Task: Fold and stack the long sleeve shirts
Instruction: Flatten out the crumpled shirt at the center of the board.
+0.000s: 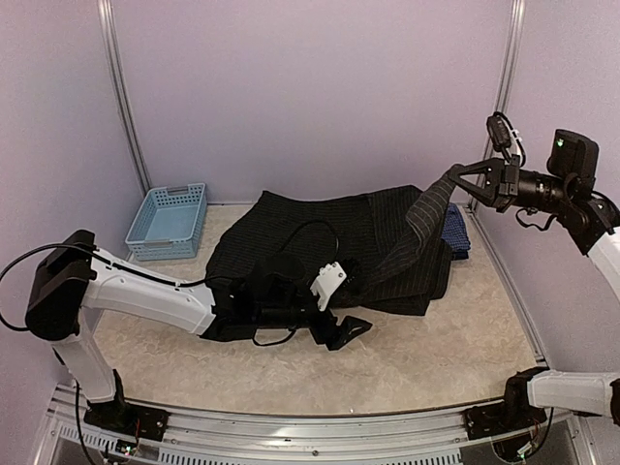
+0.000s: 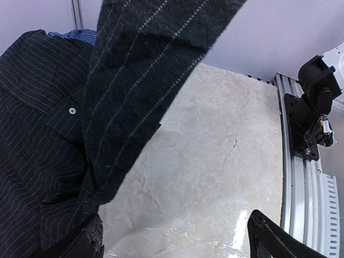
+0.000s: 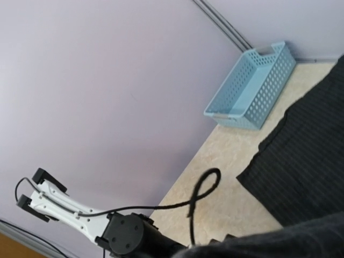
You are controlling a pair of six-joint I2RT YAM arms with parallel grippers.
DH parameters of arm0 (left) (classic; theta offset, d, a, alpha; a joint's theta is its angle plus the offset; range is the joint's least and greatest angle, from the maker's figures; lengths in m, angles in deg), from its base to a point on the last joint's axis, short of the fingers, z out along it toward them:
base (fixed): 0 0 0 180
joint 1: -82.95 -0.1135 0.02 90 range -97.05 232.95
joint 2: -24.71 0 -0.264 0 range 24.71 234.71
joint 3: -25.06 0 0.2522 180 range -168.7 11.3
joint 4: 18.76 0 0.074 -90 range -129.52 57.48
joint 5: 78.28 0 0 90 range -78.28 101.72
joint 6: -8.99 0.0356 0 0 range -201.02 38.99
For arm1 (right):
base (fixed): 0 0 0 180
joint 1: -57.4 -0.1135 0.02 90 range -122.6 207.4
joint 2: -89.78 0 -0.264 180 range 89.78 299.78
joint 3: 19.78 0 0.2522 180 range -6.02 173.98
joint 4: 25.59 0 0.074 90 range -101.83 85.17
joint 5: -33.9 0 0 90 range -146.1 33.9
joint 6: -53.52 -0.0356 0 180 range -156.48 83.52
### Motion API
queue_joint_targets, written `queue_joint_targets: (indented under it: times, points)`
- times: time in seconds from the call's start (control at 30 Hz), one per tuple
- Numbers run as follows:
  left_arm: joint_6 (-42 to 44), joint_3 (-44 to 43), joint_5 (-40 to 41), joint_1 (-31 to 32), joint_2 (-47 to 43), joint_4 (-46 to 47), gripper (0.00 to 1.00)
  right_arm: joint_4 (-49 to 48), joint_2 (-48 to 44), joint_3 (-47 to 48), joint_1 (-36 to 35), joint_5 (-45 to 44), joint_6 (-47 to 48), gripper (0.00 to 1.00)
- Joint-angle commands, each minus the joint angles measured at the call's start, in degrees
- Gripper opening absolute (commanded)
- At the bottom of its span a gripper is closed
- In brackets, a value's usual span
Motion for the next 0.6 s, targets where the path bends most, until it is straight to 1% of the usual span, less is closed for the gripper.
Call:
queue_joint_targets:
  times: [0.0,0.13,0.27,0.4,0.53,0.57]
  points:
    - [5.08,-1.76,9.24,1.43,0.11,1.35,0.88,-1.24,-2.37,-2.31,-0.26,0.16,-0.55,0.00]
    - [6.28,-2.14,12.94,1.66,0.30,3.52,0.89,-0.67,-2.08,-4.42,-1.16,-1.90,0.64,0.00]
    - [6.28,-1.84,13.84,1.66,0.95,4.89,0.89,-2.81,0.03,-6.85,-3.53,-3.34,1.26,0.00]
    - [4.18,1.16,16.37,1.66,0.30,4.97,0.89,-4.97,4.94,-7.38,-6.83,-5.81,3.35,0.00]
    - [2.01,4.79,19.59,0.93,-1.65,3.82,0.89,-6.20,12.39,-7.13,-7.68,-8.54,6.87,0.00]
    - [0.16,5.41,20.07,0.58,-1.87,3.09,0.89,-6.30,14.61,-6.85,-7.69,-9.37,7.85,0.00]
